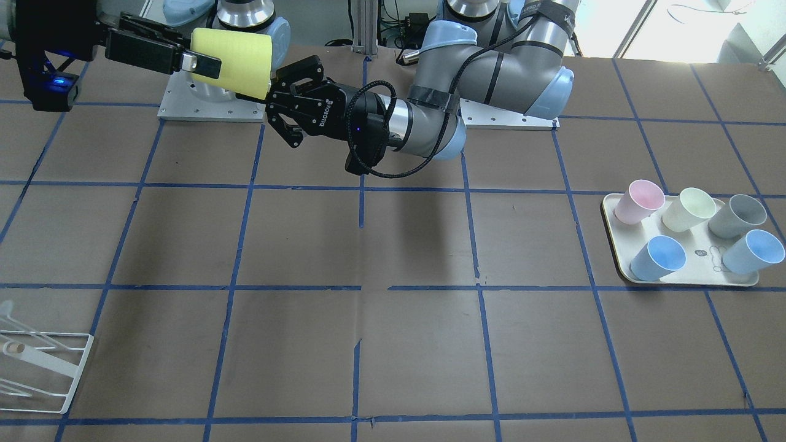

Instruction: Transfer IKEA cup to right arm and place on rack

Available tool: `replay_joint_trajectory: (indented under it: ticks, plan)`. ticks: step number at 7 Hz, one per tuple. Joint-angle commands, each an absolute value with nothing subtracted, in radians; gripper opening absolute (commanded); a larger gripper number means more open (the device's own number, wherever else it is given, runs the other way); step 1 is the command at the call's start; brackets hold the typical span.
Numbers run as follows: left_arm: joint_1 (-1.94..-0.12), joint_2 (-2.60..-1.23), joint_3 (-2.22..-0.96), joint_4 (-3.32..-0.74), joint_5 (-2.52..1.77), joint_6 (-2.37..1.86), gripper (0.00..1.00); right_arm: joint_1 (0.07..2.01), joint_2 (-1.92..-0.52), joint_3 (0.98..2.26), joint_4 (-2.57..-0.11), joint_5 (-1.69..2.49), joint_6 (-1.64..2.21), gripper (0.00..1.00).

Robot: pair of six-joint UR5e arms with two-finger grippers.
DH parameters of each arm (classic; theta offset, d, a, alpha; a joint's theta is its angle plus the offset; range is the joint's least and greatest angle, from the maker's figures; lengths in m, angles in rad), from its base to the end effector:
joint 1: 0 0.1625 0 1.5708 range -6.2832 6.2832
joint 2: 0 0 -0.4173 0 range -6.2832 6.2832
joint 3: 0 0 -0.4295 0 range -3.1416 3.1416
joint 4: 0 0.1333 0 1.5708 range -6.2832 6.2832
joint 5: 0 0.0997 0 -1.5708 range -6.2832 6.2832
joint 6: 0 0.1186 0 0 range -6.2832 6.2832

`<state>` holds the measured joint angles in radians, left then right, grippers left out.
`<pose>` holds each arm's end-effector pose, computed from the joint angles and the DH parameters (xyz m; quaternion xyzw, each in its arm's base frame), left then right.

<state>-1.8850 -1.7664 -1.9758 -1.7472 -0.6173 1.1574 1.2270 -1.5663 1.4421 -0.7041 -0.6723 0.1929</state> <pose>-0.3902 -0.4564 0.3082 -0.0356 -0.5407 0.1779 0.8214 0.0606 -0.5014 0.5112 0.3745 0.7676 0.2953 0.4282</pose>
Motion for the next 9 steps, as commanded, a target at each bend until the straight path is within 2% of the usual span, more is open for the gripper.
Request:
replay_joint_trajectory:
  ticks: [1, 2, 3, 5, 6, 9]
  plan:
    - [-1.885, -1.770, -1.976, -1.747, -0.607, 1.146, 0.50, 1.227, -1.563, 1.439, -0.706, -0.675, 0.193, 0.42]
    - [-1.885, -1.767, -1.974, -1.749, -0.607, 1.144, 0.80, 1.227, -1.565, 1.437, -0.706, -0.673, 0.193, 0.41]
    - [-1.885, -1.767, -1.974, -1.749, -0.609, 1.144, 0.88, 1.227, -1.562, 1.437, -0.706, -0.673, 0.193, 0.40]
    - [-1.881, -1.747, -1.971, -1.750, -0.603, 1.128, 0.89, 1.226, -1.562, 1.434, -0.709, -0.673, 0.195, 0.33]
    - [-1.872, -1.740, -1.971, -1.749, -0.600, 1.086, 0.91, 1.223, -1.560, 1.434, -0.709, -0.675, 0.195, 0.25]
    - [-1.780, -1.736, -1.983, -1.756, -0.462, 1.060, 0.92, 1.216, -1.520, 1.334, -0.724, -0.696, 0.195, 0.23]
